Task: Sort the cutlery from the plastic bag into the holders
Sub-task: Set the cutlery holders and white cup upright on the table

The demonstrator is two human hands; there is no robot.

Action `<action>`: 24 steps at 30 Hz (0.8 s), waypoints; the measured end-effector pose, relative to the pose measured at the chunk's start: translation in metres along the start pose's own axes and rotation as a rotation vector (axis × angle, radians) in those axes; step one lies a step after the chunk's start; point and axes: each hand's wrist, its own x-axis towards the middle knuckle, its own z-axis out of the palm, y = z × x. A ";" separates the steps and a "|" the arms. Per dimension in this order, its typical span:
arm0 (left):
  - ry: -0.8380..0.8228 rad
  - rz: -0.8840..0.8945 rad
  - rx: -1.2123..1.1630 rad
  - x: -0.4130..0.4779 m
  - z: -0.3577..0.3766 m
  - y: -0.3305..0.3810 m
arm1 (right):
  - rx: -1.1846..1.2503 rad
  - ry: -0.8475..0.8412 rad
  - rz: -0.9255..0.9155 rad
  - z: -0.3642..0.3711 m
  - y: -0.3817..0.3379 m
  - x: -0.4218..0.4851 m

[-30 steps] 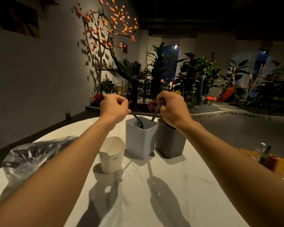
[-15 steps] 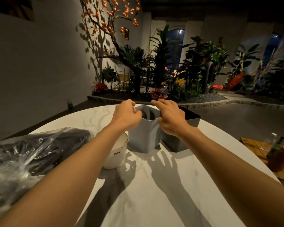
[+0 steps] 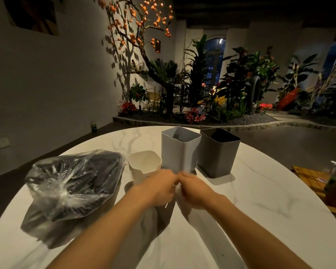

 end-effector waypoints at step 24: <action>0.122 -0.204 -0.132 -0.084 0.021 0.014 | 0.061 -0.192 0.157 -0.017 -0.046 -0.061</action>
